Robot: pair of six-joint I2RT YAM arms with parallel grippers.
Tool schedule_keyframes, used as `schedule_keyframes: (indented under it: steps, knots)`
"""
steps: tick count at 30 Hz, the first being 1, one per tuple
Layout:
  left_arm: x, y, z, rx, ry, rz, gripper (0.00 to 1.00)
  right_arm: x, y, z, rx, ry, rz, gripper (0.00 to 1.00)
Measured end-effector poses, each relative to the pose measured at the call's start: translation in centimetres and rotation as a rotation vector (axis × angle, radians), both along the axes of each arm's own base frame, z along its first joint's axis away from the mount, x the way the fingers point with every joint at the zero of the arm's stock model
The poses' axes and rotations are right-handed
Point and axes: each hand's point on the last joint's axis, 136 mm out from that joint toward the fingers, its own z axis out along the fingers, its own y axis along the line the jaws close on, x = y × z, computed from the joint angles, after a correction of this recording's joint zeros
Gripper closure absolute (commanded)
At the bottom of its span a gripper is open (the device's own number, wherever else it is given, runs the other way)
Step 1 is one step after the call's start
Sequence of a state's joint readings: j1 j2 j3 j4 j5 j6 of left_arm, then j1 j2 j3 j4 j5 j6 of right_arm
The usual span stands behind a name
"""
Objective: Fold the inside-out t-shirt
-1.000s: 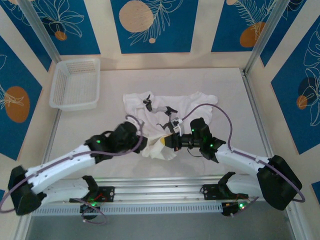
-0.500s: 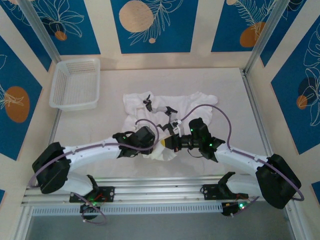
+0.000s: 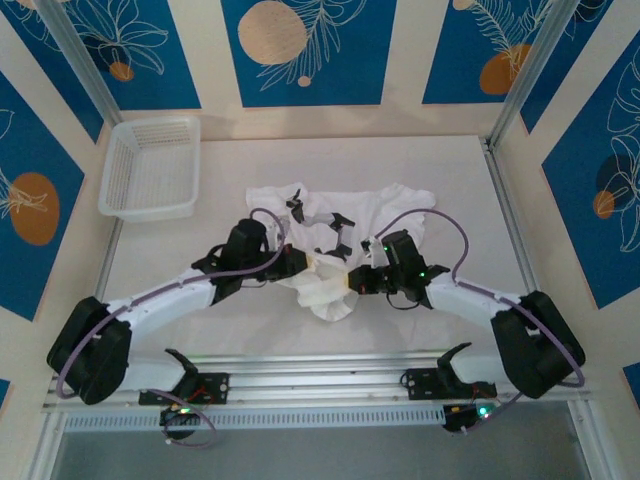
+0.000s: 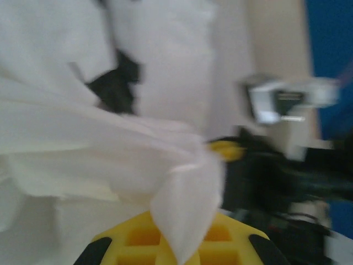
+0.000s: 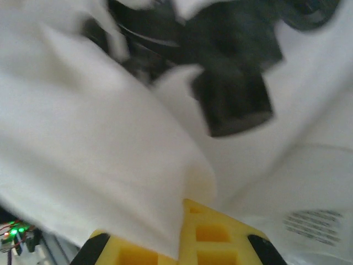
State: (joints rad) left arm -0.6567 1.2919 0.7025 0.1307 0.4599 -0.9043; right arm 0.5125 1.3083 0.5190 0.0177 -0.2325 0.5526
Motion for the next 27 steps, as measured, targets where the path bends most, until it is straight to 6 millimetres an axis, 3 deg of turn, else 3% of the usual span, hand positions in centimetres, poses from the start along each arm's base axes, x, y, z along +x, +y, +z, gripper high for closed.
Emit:
schedule_keyframes:
  steps: [2, 5, 7, 11, 14, 18, 20, 21, 22, 25, 27]
  knots:
    - [-0.8, -1.0, 1.9, -0.075, -0.002, -0.064, 1.00, -0.4, -0.2, -0.6, -0.014, 0.029, 0.002, 0.85]
    - [-1.5, -1.7, 3.5, -0.132, 0.002, -0.123, 1.00, -0.9, 0.1, 0.4, -0.023, 0.003, 0.016, 0.74]
    - [-1.8, -1.9, 4.0, -0.152, 0.005, -0.145, 1.00, -1.1, 0.1, 2.3, -0.024, -0.073, 0.013, 0.66]
    - [-2.2, -2.1, 4.5, -0.170, 0.019, -0.170, 1.00, -1.3, 0.1, 8.1, 0.035, -0.319, 0.007, 0.48]
    - [-2.4, -2.2, 4.7, -0.181, 0.019, -0.189, 1.00, -2.1, 0.1, 10.7, 0.067, -0.544, 0.043, 0.45]
    - [-2.5, -2.3, 5.1, -0.188, 0.017, -0.199, 1.00, -2.5, 0.5, 9.7, -0.013, -0.711, 0.139, 0.43]
    - [-2.4, -2.3, 5.3, -0.191, 0.012, -0.199, 1.00, -1.7, 0.5, 8.9, -0.081, -0.751, 0.165, 0.32]
    - [-2.4, -2.4, 5.5, -0.193, 0.009, -0.200, 1.00, -1.2, 0.6, 8.5, -0.114, -0.763, 0.174, 0.17]
    - [-2.4, -2.4, 5.6, -0.195, 0.008, -0.201, 1.00, -0.8, 0.6, 8.2, -0.145, -0.775, 0.184, 0.14]
    - [-2.5, -2.5, 5.8, -0.202, 0.005, -0.211, 1.00, 0.6, 1.2, 7.7, -0.203, -0.788, 0.216, 0.14]
    - [-2.6, -2.6, 6.2, -0.217, -0.002, -0.223, 1.00, 1.6, 1.8, 7.7, -0.223, -0.790, 0.225, 0.20]
